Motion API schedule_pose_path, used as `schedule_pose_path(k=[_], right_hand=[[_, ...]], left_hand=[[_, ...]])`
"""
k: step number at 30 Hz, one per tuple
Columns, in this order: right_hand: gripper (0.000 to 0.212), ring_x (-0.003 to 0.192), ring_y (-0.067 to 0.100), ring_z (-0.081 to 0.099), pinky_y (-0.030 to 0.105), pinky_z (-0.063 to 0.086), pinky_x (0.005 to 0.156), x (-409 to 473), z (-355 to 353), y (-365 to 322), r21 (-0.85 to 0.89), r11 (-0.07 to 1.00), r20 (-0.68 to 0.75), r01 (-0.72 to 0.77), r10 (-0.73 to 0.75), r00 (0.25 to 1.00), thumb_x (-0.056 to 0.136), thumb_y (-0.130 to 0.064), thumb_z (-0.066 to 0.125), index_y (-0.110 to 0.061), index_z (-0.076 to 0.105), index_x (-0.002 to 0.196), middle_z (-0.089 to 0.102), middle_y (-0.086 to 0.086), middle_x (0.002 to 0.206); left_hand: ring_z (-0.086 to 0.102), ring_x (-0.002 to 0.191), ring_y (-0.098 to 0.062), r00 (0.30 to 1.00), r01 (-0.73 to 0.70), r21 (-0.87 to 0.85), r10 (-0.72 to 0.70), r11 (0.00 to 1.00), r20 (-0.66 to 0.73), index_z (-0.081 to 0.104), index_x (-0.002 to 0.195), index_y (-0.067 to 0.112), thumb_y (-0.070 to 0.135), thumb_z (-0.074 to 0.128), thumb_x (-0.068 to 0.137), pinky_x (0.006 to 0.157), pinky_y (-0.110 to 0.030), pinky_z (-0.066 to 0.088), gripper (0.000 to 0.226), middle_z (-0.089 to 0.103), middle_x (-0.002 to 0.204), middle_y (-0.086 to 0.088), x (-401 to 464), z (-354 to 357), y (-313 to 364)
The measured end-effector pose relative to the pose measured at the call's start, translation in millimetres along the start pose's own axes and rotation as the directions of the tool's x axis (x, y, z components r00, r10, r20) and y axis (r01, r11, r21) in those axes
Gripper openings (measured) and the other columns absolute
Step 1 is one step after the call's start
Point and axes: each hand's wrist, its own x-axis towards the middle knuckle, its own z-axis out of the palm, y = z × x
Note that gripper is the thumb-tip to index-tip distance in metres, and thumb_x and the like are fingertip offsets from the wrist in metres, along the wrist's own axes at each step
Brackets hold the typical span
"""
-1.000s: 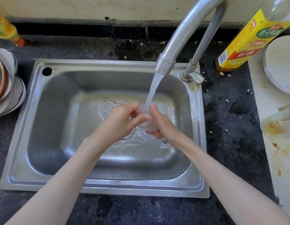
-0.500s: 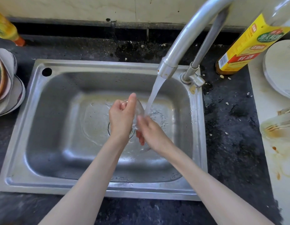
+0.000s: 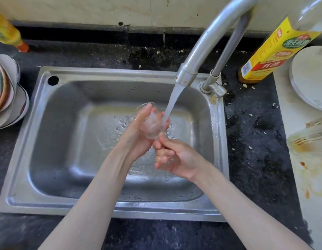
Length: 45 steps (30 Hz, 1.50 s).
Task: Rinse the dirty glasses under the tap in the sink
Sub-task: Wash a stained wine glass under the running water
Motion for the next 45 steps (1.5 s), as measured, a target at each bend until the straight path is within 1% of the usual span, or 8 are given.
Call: schedule_pose_path(k=[4, 9, 13, 17, 21, 32, 37, 45], right_hand=[[0.036, 0.056, 0.021, 0.060, 0.031, 0.049, 0.064, 6.9, -7.5, 4.3, -0.884, 0.468, -0.204, 0.001, -0.387, 0.899, 0.100, -0.034, 0.039, -0.016, 0.051, 0.071, 0.057, -0.001, 0.053], [0.040, 0.097, 0.036, 0.061, 0.035, 0.027, 0.064, 9.1, -4.6, 15.1, -0.914, -0.270, -0.104, -0.303, -0.566, 0.818, 0.102, -0.037, 0.024, -0.009, 0.052, 0.113, 0.067, 0.016, 0.104], [0.037, 0.068, 0.027, 0.063, 0.042, 0.050, 0.068, 11.2, -6.8, 10.8, -0.926, 0.377, -0.201, -0.002, -0.490, 0.848, 0.100, -0.033, 0.038, -0.014, 0.056, 0.074, 0.059, 0.002, 0.062], [0.036, 0.040, 0.006, 0.047, 0.021, 0.050, 0.054, 4.1, -5.6, 4.8, -0.021, 0.999, -0.058, 0.035, -0.036, 0.998, 0.098, -0.033, 0.037, -0.013, 0.047, 0.069, 0.034, -0.010, 0.038], [0.034, 0.042, 0.005, 0.047, 0.020, 0.049, 0.054, -2.5, -7.5, 5.1, 0.164, 0.986, 0.099, -0.014, -0.003, 0.995, 0.090, -0.036, 0.041, -0.013, 0.054, 0.069, 0.035, -0.009, 0.039], [0.032, 0.067, 0.013, 0.049, 0.031, 0.038, 0.063, 15.0, -8.1, 13.2, -0.923, 0.379, -0.184, 0.066, -0.585, 0.790, 0.093, -0.043, 0.047, -0.018, 0.045, 0.113, 0.045, -0.012, 0.065], [0.055, 0.039, 0.008, 0.026, 0.021, 0.037, 0.046, 4.0, -4.7, -0.8, -0.575, 0.807, -0.041, 0.134, -0.192, 0.981, 0.077, -0.065, 0.027, -0.014, 0.048, 0.075, 0.028, -0.005, 0.047], [0.050, 0.055, 0.008, 0.049, 0.022, 0.041, 0.062, 14.1, -9.3, -15.8, -0.680, 0.726, -0.130, 0.099, -0.253, 0.959, 0.100, -0.047, 0.014, -0.026, 0.058, 0.089, 0.057, -0.012, 0.053]], left_hand=[[0.048, 0.061, -0.016, 0.981, -0.049, 0.166, 0.079, 0.985, -0.180, 0.050, 0.077, 0.014, 0.031, 0.078, 0.071, 0.057, -0.023, 0.045, 0.033, 0.045, 0.068, -0.004, 1.9, 7.4, -8.7], [0.051, 0.051, -0.015, 0.825, -0.013, 0.271, 0.163, 0.962, -0.541, 0.041, 0.128, -0.001, 0.016, 0.076, 0.077, 0.054, -0.024, 0.042, 0.064, 0.051, 0.059, -0.002, 6.9, 21.3, -21.0], [0.056, 0.068, -0.016, 0.893, 0.002, 0.374, 0.167, 0.928, -0.418, 0.042, 0.126, 0.003, 0.020, 0.075, 0.078, 0.067, -0.029, 0.043, 0.060, 0.055, 0.071, -0.002, 3.1, 14.3, -19.4], [0.061, 0.072, -0.014, 0.997, 0.057, 0.201, -0.046, 0.978, -0.062, 0.061, 0.095, 0.008, 0.036, 0.076, 0.070, 0.066, -0.025, 0.047, 0.041, 0.061, 0.084, -0.004, -6.8, 2.3, -4.9], [0.059, 0.064, -0.012, 0.996, 0.049, 0.249, -0.066, 0.967, 0.062, 0.059, 0.099, 0.008, 0.047, 0.074, 0.068, 0.065, -0.025, 0.048, 0.052, 0.061, 0.087, -0.006, -11.7, 2.9, -3.3], [0.064, 0.087, -0.017, 0.929, -0.147, 0.532, 0.301, 0.834, -0.215, 0.048, 0.122, 0.007, 0.053, 0.070, 0.067, 0.080, -0.030, 0.043, 0.076, 0.064, 0.101, -0.006, -7.8, 17.6, -16.7], [0.050, 0.062, -0.020, 0.974, -0.171, 0.410, 0.215, 0.896, -0.064, 0.054, 0.108, 0.000, 0.039, 0.057, 0.084, 0.053, -0.029, 0.035, 0.045, 0.055, 0.079, -0.009, -15.8, 9.8, -2.8], [0.066, 0.095, -0.020, 0.848, -0.165, 0.629, 0.435, 0.760, -0.303, 0.065, 0.104, 0.020, 0.046, 0.038, 0.096, 0.090, -0.041, 0.050, 0.038, 0.070, 0.100, -0.003, -15.7, 14.8, -12.1]])
